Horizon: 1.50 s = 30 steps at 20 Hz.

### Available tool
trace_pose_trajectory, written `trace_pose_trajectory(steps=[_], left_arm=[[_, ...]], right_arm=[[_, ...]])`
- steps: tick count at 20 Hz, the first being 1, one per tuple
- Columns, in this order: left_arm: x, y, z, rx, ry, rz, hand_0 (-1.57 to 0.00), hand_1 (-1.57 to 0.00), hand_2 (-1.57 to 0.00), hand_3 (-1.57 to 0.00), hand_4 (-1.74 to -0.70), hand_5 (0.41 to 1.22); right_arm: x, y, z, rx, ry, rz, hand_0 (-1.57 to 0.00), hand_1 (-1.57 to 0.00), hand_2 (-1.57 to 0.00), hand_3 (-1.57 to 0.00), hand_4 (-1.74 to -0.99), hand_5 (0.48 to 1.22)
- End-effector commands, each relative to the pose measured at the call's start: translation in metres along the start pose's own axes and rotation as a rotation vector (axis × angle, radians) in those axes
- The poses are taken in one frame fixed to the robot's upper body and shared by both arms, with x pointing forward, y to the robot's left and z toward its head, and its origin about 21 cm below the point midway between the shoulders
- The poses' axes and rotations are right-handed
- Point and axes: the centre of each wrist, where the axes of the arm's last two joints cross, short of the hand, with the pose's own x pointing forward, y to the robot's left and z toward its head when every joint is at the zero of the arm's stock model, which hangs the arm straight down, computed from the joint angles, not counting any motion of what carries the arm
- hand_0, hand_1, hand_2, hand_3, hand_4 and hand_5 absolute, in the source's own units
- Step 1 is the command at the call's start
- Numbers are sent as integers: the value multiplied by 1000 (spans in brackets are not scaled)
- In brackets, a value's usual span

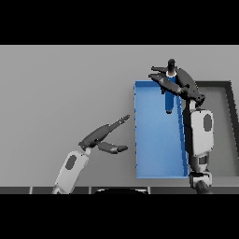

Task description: Pick up the blue pipe and place it into the blue bin.

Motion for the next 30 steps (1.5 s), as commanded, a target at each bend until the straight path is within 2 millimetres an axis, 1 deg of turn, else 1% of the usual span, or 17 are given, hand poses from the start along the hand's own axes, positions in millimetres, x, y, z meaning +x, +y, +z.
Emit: trace_pose_trajectory(steps=[1, 3, 7, 8, 10, 12, 13, 14, 16, 17, 19, 20, 22, 24, 25, 28, 30], left_arm=[[0, 2, -1, 3, 5, -10, 1, 1, 1, 1, -927, 464], [1, -5, 0, 4, -6, -7, 1, 1, 1, 1, -928, 466], [3, -2, -4, 10, 3, -19, 1, 1, 1, 1, -923, 476], [2, -3, -1, 15, -8, -17, 1, 1, 1, 1, -923, 478], [-2, -2, -1, 14, 5, -23, 1, 1, 1, 1, -922, 481], [-4, -5, -2, 14, -1, -24, 1, 1, 1, 1, -919, 486], [-3, -4, -2, 19, -4, -23, 1, 1, 1, 1, -918, 489], [-3, -3, -1, 17, -7, -22, 1, 1, 1, 1, -920, 491], [2, 1, -3, 30, -9, -26, 1, 1, 1, 1, -921, 493], [3, -2, -2, 21, -12, -23, 1, 1, 1, 1, -920, 493], [0, -1, 0, 16, 3, -13, 1, 1, 1, 1, -925, 494], [3, -2, -3, 15, 0, -13, 1, 1, 1, 1, -926, 494], [1, -3, -1, 19, -2, -17, 1, 1, 1, 1, -926, 494], [1, -3, 1, 16, 0, -19, 1, 1, 1, 1, -927, 495], [1, -4, 2, 11, -7, -18, 1, 1, 1, 1, -927, 496], [1, -1, 4, 20, 0, -12, 1, 1, 1, 1, -929, 496], [0, -5, 2, 15, -1, -7, 1, 1, 1, 1, -931, 496]], right_arm=[[-9, 4, 2, -22, 37, -5, -1571, -1571, -1571, -1571, -1500, 1221], [-24, 1, 0, -71, 108, -13, -1571, -1571, -1571, -1571, -1500, 1221], [-57, 0, -6, -104, 245, -52, -1571, -1571, -1571, -1571, -1497, 1221], [-66, -2, -6, -104, 281, -55, -1571, -1571, -1571, -1257, -1546, 1221], [-83, -2, -8, -106, 357, -76, -1571, -1571, -1571, -804, -1616, 1221], [-96, 2, -9, -117, 428, -95, -1571, -1571, -1571, -514, -1661, 1221], [-98, 0, -10, -121, 446, -111, -1571, -1571, -1571, -411, -1677, 1171], [-101, 1, -12, -130, 479, -129, -1571, -1571, -1518, -455, -1626, 1161], [-105, 0, -11, -150, 547, -157, -1084, -1025, -987, -291, -1469, 1148], [-103, 2, -12, -166, 565, -161, -867, -820, -789, -232, -1405, 1137], [-94, 0, -11, -137, 588, -88, -554, -525, -505, -148, -1339, 1108], [-89, 5, -11, -97, 585, -1, -443, -419, -404, -118, -1307, 1068], [-84, 10, -5, -37, 593, 175, -283, -268, -258, -75, -1250, 962], [-79, 13, -5, -3, 596, 231, -181, -171, -165, -48, -1219, 870], [-82, 13, -3, 14, 617, 260, -145, -137, -132, -38, -1205, 837], [-82, 15, -4, 42, 631, 304, -74, -70, -67, -19, -1161, 771], [-82, 13, -2, 44, 638, 310, -47, -44, -42, -12, -1125, 747]])
